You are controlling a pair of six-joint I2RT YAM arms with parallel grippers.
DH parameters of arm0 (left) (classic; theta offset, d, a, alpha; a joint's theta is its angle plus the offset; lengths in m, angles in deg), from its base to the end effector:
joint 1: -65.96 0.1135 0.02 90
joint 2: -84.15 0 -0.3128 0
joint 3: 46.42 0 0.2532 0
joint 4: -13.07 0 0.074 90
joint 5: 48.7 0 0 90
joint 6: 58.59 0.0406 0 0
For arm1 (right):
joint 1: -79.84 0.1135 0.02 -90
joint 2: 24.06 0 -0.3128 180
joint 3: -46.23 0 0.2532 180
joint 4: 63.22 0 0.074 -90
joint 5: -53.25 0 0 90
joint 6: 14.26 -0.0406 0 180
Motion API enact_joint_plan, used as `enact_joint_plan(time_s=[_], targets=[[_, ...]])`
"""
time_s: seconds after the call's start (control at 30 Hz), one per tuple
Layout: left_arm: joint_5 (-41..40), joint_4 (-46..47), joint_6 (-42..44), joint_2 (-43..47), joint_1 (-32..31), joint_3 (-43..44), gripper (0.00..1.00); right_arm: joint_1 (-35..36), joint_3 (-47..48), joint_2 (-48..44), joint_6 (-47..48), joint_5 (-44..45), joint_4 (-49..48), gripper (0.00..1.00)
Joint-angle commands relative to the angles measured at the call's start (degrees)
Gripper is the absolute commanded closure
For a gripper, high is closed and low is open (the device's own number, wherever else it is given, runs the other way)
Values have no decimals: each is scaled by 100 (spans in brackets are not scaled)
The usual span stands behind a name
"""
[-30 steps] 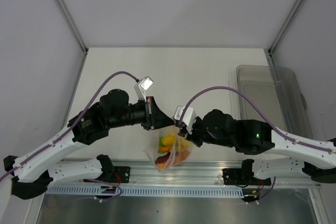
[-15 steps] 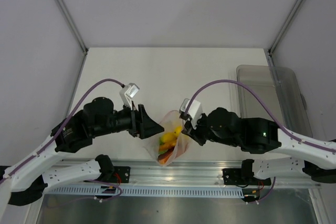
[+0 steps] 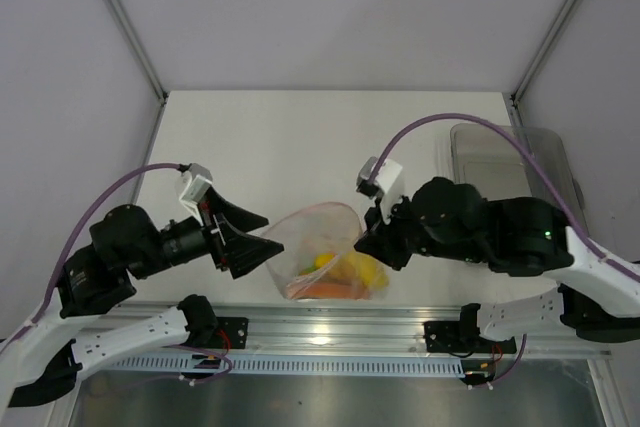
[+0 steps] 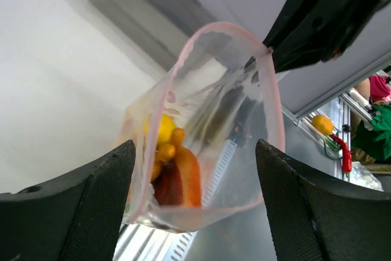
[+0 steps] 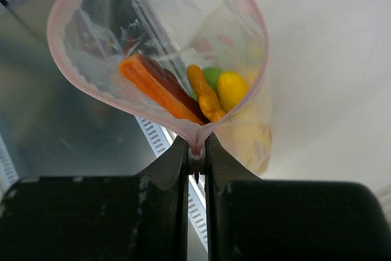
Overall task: Place the food in the zip-top bag and seal the zipper
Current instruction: Zip the zipper food storage bag at the center of the board.
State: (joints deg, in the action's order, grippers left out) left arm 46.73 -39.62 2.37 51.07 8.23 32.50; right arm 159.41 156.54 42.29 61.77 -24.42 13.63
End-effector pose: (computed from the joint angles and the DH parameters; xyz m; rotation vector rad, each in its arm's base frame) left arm 0.0223 -0.0426 0.4522 0.5313 1.7649 -1.1855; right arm 0.0397 0.1678 0.5141 -1.0905 1.9325 0.7144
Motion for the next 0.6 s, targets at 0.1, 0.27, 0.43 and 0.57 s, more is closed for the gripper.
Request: enact_joint_plan(time_s=[0.1,0.27,0.43,0.57], targets=[[870,1339,1110,-128,8,79,10,-582,1133,106,-272,-943,489,100],[1521,2165,1715,-199,-97,106,0,-732,1327,467,-351,-1224,876,100],[2005,2579,2348,-514,-352,132,0,-925,1335,616,-395,-1760,1113,100],[2391,2694,2797,-1024,-528,211,1,-987,1300,695,-369,-2156,1315,100]])
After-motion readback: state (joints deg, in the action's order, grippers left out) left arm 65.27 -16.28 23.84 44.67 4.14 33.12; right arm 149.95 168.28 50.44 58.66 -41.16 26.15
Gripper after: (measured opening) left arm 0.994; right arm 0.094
